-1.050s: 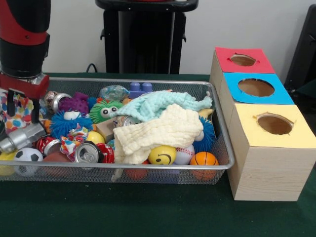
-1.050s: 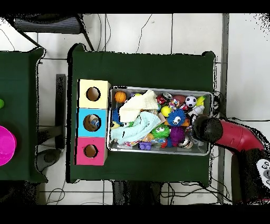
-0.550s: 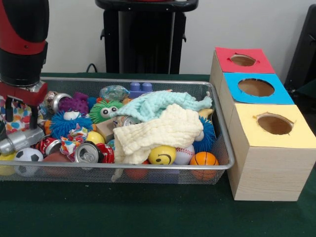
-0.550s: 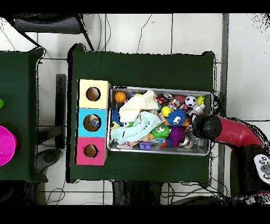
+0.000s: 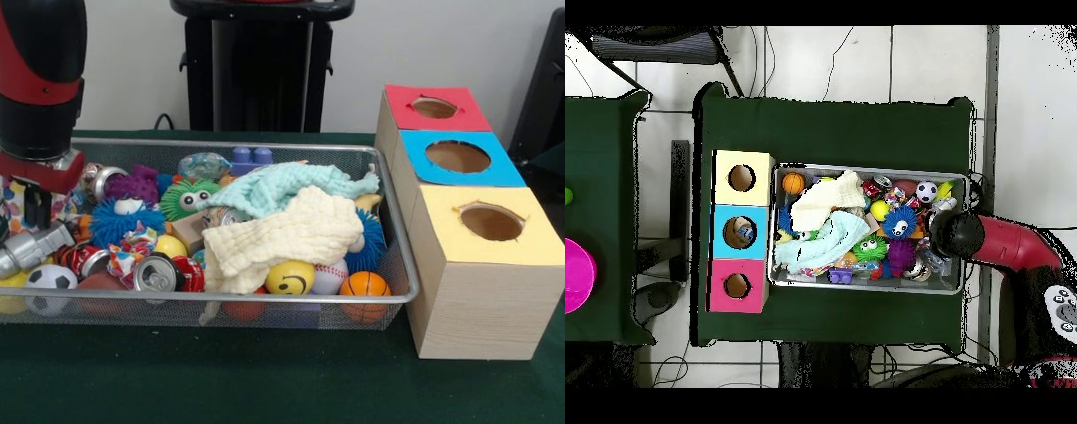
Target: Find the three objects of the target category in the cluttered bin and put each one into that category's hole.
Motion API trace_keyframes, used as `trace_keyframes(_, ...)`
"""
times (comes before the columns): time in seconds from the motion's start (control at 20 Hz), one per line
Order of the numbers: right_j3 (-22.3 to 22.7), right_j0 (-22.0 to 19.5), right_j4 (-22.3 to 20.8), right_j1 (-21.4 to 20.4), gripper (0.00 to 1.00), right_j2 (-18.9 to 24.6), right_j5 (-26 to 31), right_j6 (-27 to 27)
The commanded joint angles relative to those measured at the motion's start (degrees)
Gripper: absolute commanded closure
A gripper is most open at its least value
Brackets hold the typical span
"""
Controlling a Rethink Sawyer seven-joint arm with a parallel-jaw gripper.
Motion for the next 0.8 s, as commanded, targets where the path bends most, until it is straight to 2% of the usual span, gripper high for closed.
trace_keyframes(0.05, -2.88, 1.46, -4.62, 4.77, 1.00, 2.27, 7.19, -7.88)
trace_keyframes(0.35, -3.00, 1.91, -5.44, 4.85, 1.00, 1.54, 6.75, -5.90)
trace_keyframes(0.65, -4.21, 2.03, -5.57, 5.28, 1.00, 1.71, 11.62, -7.75)
trace_keyframes(0.7, -4.40, 2.06, -5.61, 5.33, 0.00, 1.74, 12.29, -7.89)
trace_keyframes(0.8, -5.10, 2.52, -5.86, 5.49, 0.00, 1.50, 13.68, -8.31)
